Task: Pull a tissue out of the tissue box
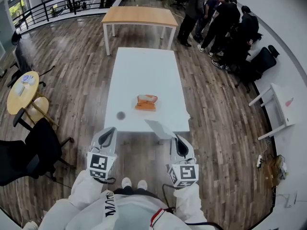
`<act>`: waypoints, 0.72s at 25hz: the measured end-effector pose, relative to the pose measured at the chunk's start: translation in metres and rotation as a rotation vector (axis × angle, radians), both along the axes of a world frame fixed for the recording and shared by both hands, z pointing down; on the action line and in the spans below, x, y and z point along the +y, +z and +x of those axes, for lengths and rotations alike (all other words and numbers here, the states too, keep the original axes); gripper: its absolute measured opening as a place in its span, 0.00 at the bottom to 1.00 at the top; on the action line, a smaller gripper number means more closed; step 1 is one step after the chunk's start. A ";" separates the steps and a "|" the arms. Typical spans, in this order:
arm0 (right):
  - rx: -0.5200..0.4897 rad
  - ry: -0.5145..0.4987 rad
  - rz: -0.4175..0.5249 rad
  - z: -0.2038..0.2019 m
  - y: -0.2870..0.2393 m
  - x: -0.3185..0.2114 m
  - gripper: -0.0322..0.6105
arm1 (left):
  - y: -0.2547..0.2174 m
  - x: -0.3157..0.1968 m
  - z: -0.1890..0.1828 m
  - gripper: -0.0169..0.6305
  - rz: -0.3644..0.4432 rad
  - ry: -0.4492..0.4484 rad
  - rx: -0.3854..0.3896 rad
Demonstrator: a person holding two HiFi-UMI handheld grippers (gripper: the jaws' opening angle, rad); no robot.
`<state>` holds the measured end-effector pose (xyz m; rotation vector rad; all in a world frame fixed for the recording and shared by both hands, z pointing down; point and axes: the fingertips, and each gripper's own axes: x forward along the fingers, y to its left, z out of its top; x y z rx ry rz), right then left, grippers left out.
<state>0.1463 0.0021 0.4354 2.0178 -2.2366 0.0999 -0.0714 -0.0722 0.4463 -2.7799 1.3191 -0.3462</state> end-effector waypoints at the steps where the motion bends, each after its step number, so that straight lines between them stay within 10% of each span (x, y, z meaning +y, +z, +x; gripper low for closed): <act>1: 0.001 -0.002 0.002 0.000 0.000 0.000 0.05 | -0.001 0.000 0.000 0.03 0.002 -0.002 0.001; 18: -0.009 0.007 0.005 0.010 0.001 0.003 0.05 | -0.001 0.002 0.007 0.03 0.005 -0.004 -0.008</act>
